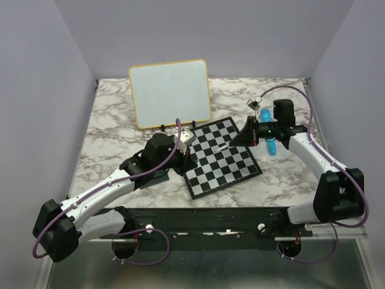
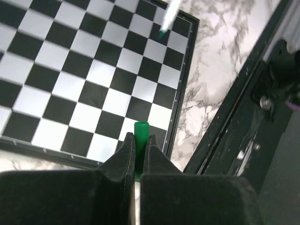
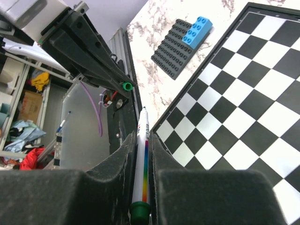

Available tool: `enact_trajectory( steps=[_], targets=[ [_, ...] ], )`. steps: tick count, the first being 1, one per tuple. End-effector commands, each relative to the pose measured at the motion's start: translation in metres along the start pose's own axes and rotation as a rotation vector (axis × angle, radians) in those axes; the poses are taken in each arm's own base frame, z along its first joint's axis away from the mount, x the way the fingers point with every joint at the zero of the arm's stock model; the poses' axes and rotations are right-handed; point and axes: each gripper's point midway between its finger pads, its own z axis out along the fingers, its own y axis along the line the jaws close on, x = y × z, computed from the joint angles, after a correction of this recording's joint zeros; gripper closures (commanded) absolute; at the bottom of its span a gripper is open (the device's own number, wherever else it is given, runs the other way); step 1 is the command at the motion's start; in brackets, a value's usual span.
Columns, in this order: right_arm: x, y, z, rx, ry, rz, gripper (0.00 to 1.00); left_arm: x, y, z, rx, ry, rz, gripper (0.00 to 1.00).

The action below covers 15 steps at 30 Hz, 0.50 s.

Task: Write a sentence on the whiteboard
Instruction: Put down the pen cap at the corner of the board.

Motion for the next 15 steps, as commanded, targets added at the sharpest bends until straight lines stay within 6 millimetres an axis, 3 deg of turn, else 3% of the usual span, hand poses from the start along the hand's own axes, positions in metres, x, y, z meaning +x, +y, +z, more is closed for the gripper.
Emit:
enact_trajectory(
  steps=[1, 2, 4, 5, 12, 13, 15],
  targets=[
    [-0.006, -0.008, -0.009, 0.075, -0.027, -0.034, 0.99, 0.017, 0.029, -0.007, -0.21, -0.081, -0.263, 1.0],
    [-0.006, -0.008, -0.009, 0.081, -0.027, -0.036, 0.99, 0.035, 0.041, -0.008, -0.275, -0.074, -0.334, 1.0],
    [-0.007, -0.009, -0.01, 0.09, -0.031, -0.038, 1.0, 0.044, 0.064, -0.017, -0.429, -0.138, -0.468, 1.0],
    [-0.007, -0.009, -0.01, 0.09, -0.031, -0.04, 0.99, 0.06, 0.074, -0.02, -0.485, -0.133, -0.508, 1.0],
    [-0.007, -0.01, -0.01, 0.095, -0.029, -0.037, 0.99, 0.07, 0.122, -0.034, -0.719, -0.203, -0.647, 1.0],
    [-0.007, -0.011, -0.01, 0.098, -0.029, -0.037, 1.0, 0.083, 0.131, -0.036, -0.788, -0.152, -0.655, 1.0],
    [-0.007, -0.011, -0.01, 0.098, -0.029, -0.035, 0.99, 0.075, 0.142, -0.04, -0.843, -0.138, -0.644, 1.0]
  ],
)
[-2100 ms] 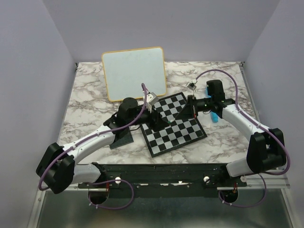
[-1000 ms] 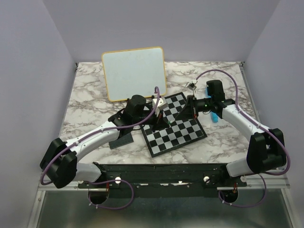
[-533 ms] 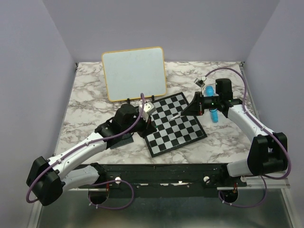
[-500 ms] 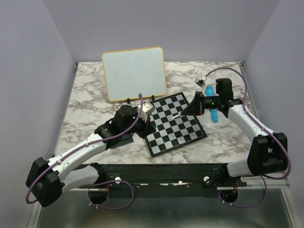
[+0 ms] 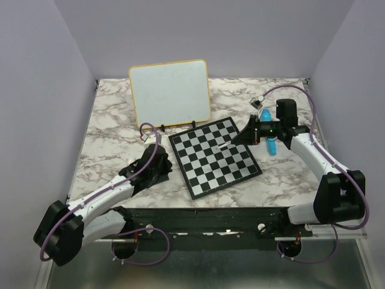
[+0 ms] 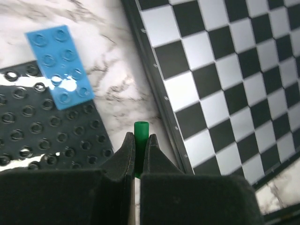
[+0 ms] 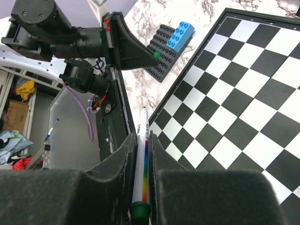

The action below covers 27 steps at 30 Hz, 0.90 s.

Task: Write a sentence on the whiteboard
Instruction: Put down the pen cap at the corner of the board.

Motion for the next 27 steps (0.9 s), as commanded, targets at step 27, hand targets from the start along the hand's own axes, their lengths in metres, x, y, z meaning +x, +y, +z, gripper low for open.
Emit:
enact_trajectory(
  steps=[27],
  targets=[
    [-0.001, 0.014, -0.004, -0.036, 0.0, -0.022, 0.99, -0.114, 0.205, 0.063, -0.67, 0.021, -0.245, 0.88]
  ],
)
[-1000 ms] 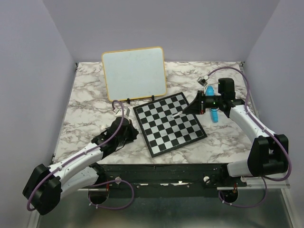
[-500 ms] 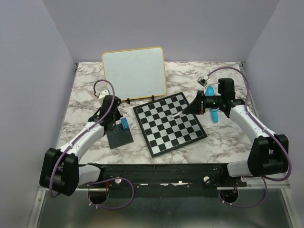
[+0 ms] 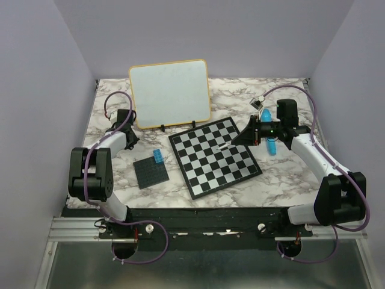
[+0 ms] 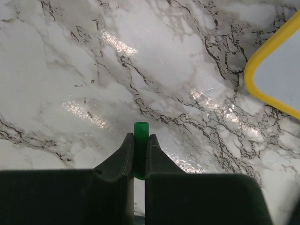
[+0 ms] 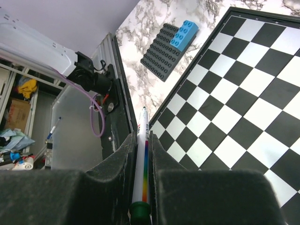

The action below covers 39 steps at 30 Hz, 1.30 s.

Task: Write a sentence on the whiteboard
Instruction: Put down the pen cap at the corner of the board, then pick up the whiteboard from the whiteboard stand.

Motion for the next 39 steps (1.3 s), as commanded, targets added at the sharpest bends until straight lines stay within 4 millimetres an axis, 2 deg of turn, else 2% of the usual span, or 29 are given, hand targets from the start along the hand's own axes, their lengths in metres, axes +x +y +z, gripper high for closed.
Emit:
enact_trajectory(
  steps=[1, 8, 14, 19, 23, 24, 26, 27, 28, 30, 31, 32, 34, 35, 36, 39],
  targets=[
    [-0.003, 0.01, -0.003, -0.032, -0.004, -0.024, 1.0, 0.009, 0.003, 0.007, -0.015, 0.034, 0.002, 0.85],
    [-0.004, 0.012, -0.004, -0.034, -0.007, -0.031, 0.99, 0.014, 0.008, 0.011, -0.038, 0.064, -0.007, 0.72],
    [-0.004, 0.014, -0.004, -0.035, -0.007, -0.034, 0.99, 0.014, 0.007, 0.008, -0.022, 0.052, -0.029, 0.56],
    [-0.004, 0.015, -0.005, -0.039, -0.008, -0.046, 1.0, 0.004, 0.003, -0.005, 0.013, 0.027, -0.03, 0.53],
    [-0.003, 0.017, -0.005, -0.057, -0.003, -0.087, 0.99, -0.02, -0.016, -0.03, 0.123, -0.022, 0.007, 0.45],
    [-0.002, 0.018, -0.005, -0.06, 0.0, -0.085, 0.99, -0.021, -0.025, -0.037, 0.181, -0.014, 0.025, 0.37],
    [-0.002, 0.02, -0.006, -0.074, 0.002, -0.106, 0.99, -0.031, -0.041, -0.055, 0.296, -0.05, 0.091, 0.3],
    [-0.001, 0.02, -0.005, -0.073, 0.005, -0.106, 1.0, -0.042, -0.039, -0.059, 0.324, -0.076, 0.09, 0.22],
    [0.0, 0.021, -0.006, -0.076, 0.006, -0.109, 1.0, -0.045, -0.05, -0.069, 0.429, -0.072, 0.106, 0.18],
    [-0.001, 0.02, -0.006, -0.074, 0.005, -0.12, 1.0, -0.066, -0.063, -0.084, 0.552, -0.131, 0.119, 0.11],
    [0.0, 0.02, -0.006, -0.076, 0.007, -0.12, 0.99, -0.067, -0.078, -0.097, 0.691, -0.111, 0.13, 0.04],
    [0.0, 0.02, -0.006, -0.075, 0.007, -0.123, 1.0, -0.087, -0.08, -0.099, 0.76, -0.147, 0.11, 0.01],
    [0.0, 0.02, -0.006, -0.075, 0.008, -0.123, 1.0, -0.103, -0.083, -0.1, 0.847, -0.149, 0.105, 0.01],
    [0.0, 0.02, -0.006, -0.078, 0.009, -0.125, 0.99, -0.113, -0.093, -0.102, 0.947, -0.152, 0.124, 0.01],
    [0.0, 0.02, -0.006, -0.074, 0.009, -0.126, 0.99, -0.125, -0.086, -0.098, 0.961, -0.158, 0.092, 0.01],
    [0.001, 0.019, -0.006, -0.071, 0.011, -0.128, 0.99, -0.143, -0.092, -0.09, 1.09, -0.158, 0.086, 0.01]
  ],
)
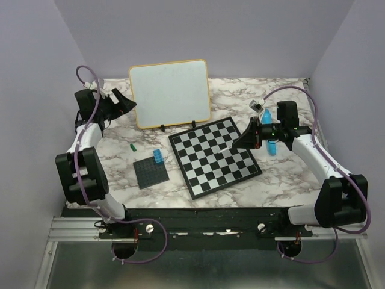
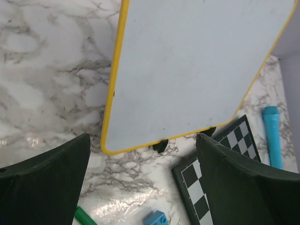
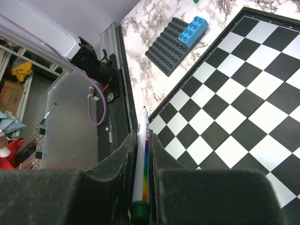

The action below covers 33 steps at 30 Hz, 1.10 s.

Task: Write a sentence on the whiteboard
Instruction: Pick up the whiteboard from the whiteboard stand.

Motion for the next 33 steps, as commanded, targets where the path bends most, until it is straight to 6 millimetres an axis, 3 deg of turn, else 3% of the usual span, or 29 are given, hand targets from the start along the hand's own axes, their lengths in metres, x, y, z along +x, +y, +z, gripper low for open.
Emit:
enact_trajectory(
  steps=[1, 8, 17, 23, 33],
  targets=[
    [-0.008, 0.008, -0.003, -0.018, -0.008, -0.046, 0.99, -0.024, -0.027, 0.012, 0.351, -0.003, 0.043, 0.01],
    [-0.007, 0.005, -0.002, -0.009, -0.004, -0.043, 0.99, -0.04, -0.005, 0.052, 0.39, 0.01, 0.127, 0.01],
    [-0.005, -0.001, -0.001, -0.01, 0.003, -0.021, 0.99, -0.025, 0.028, 0.092, 0.402, 0.084, 0.133, 0.05],
    [-0.004, -0.004, 0.0, -0.005, 0.006, -0.022, 0.99, -0.029, 0.02, 0.106, 0.537, 0.073, 0.116, 0.15],
    [0.0, -0.012, 0.001, 0.006, 0.017, -0.001, 0.99, -0.051, -0.015, 0.106, 0.775, 0.004, 0.063, 0.32]
  ],
)
